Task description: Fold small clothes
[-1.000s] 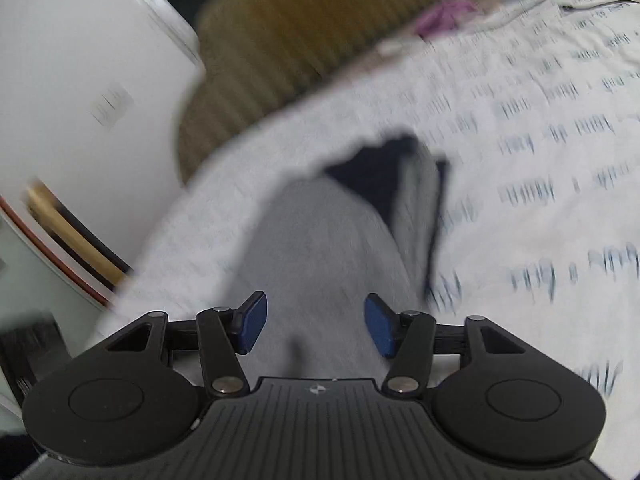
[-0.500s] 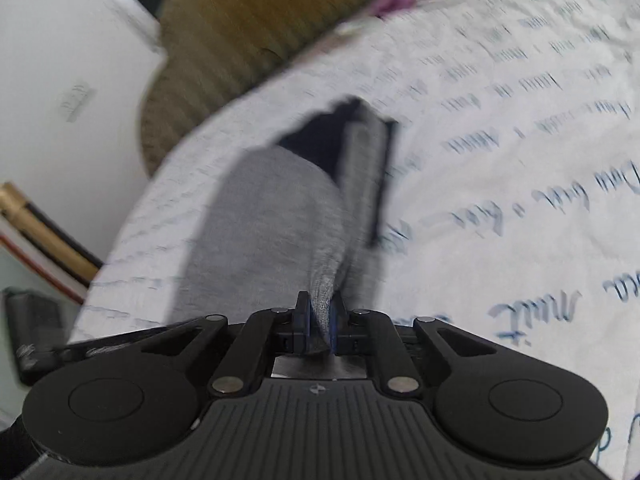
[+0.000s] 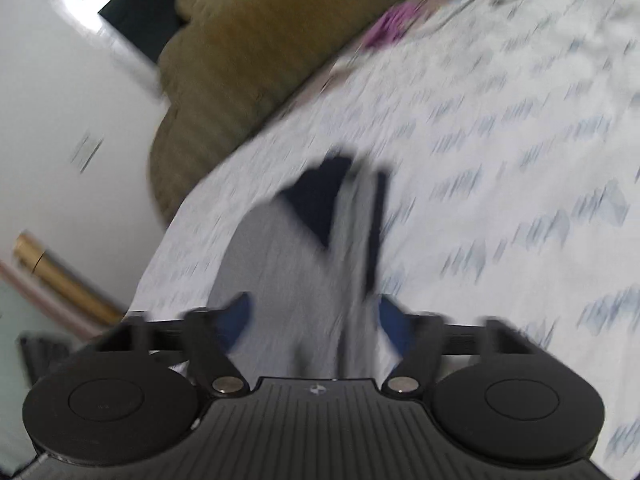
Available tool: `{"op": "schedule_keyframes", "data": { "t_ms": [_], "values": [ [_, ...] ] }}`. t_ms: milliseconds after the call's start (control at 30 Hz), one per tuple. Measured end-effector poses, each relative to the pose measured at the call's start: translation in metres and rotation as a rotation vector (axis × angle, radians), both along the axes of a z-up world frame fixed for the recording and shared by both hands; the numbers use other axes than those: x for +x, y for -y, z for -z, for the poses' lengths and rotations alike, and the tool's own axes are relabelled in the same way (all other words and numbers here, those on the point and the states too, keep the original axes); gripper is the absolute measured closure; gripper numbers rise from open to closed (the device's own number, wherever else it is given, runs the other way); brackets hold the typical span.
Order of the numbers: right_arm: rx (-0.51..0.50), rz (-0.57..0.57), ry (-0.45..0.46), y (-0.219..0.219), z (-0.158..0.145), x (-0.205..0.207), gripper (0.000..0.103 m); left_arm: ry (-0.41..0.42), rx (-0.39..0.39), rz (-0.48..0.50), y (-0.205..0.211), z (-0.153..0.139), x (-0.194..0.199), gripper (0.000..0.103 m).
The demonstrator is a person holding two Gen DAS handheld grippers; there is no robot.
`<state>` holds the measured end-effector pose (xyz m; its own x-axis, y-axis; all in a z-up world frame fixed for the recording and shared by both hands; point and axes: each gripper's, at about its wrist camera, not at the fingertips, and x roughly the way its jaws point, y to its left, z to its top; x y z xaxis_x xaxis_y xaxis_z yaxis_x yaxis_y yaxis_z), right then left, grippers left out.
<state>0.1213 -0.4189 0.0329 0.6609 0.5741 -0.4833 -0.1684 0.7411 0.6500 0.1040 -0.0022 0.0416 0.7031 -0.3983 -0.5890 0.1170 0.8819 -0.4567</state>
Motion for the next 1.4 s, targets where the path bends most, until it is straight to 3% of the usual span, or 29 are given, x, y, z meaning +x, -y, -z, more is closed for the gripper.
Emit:
{"op": "schedule_keyframes", "data": {
  "t_ms": [67, 167, 300, 367, 433, 467, 500, 533, 700, 900, 1067, 1133, 1167, 1200, 1233, 1300, 1400],
  "values": [
    [0.035, 0.046, -0.001, 0.009, 0.002, 0.026, 0.024, -0.010, -0.078, -0.038, -0.005, 0.004, 0.027, 0.020],
    [0.100, 0.085, -0.092, 0.008, 0.022, 0.074, 0.025, -0.104, -0.134, -0.067, 0.001, 0.021, 0.072, 0.021],
    [0.042, 0.056, -0.112, -0.022, 0.032, 0.116, 0.025, -0.090, -0.071, -0.048, 0.019, 0.027, 0.121, 0.021],
    [0.032, 0.032, -0.120, -0.035, 0.035, 0.124, 0.025, -0.161, -0.101, -0.038, 0.022, 0.034, 0.143, 0.021],
    [0.030, 0.007, -0.141, -0.045, 0.044, 0.132, 0.029, -0.164, -0.129, -0.009, 0.026, 0.040, 0.151, 0.023],
    [0.027, -0.017, -0.117, -0.049, 0.045, 0.130, 0.036, -0.154, -0.113, -0.008, 0.029, 0.041, 0.153, 0.042],
    [0.016, -0.045, -0.103, -0.054, 0.046, 0.129, 0.056, -0.149, -0.086, -0.014, 0.031, 0.043, 0.154, 0.070],
    [0.009, -0.065, -0.107, -0.059, 0.048, 0.130, 0.068, -0.152, -0.084, -0.014, 0.032, 0.045, 0.156, 0.073],
    [0.016, -0.084, -0.051, -0.070, 0.035, 0.120, 0.072, -0.119, -0.062, 0.002, 0.017, 0.030, 0.141, 0.082],
    [0.120, -0.155, -0.003, -0.116, 0.003, 0.126, 0.072, -0.100, -0.013, -0.045, -0.037, -0.004, 0.136, 0.083],
    [0.181, -0.163, -0.068, -0.165, 0.016, 0.160, 0.070, -0.150, 0.053, -0.120, -0.077, 0.009, 0.156, 0.079],
    [0.123, -0.138, -0.106, -0.177, 0.030, 0.174, 0.055, -0.156, 0.076, -0.105, -0.076, 0.023, 0.155, 0.071],
    [0.073, -0.108, -0.139, -0.179, 0.035, 0.178, 0.051, -0.137, 0.063, -0.119, -0.076, 0.025, 0.148, 0.062],
    [0.055, -0.097, -0.160, -0.179, 0.037, 0.179, 0.046, -0.125, 0.049, -0.139, -0.077, 0.025, 0.139, 0.045],
    [0.064, -0.110, -0.155, -0.174, 0.035, 0.175, 0.039, -0.122, 0.033, -0.145, -0.078, 0.025, 0.128, 0.037],
    [0.080, -0.143, -0.129, -0.161, 0.029, 0.159, 0.029, -0.117, -0.039, -0.151, -0.080, 0.027, 0.101, 0.035],
    [0.057, -0.174, -0.070, -0.133, 0.026, 0.126, 0.030, -0.135, -0.139, -0.117, -0.074, 0.036, 0.056, 0.034]
  ]
}}
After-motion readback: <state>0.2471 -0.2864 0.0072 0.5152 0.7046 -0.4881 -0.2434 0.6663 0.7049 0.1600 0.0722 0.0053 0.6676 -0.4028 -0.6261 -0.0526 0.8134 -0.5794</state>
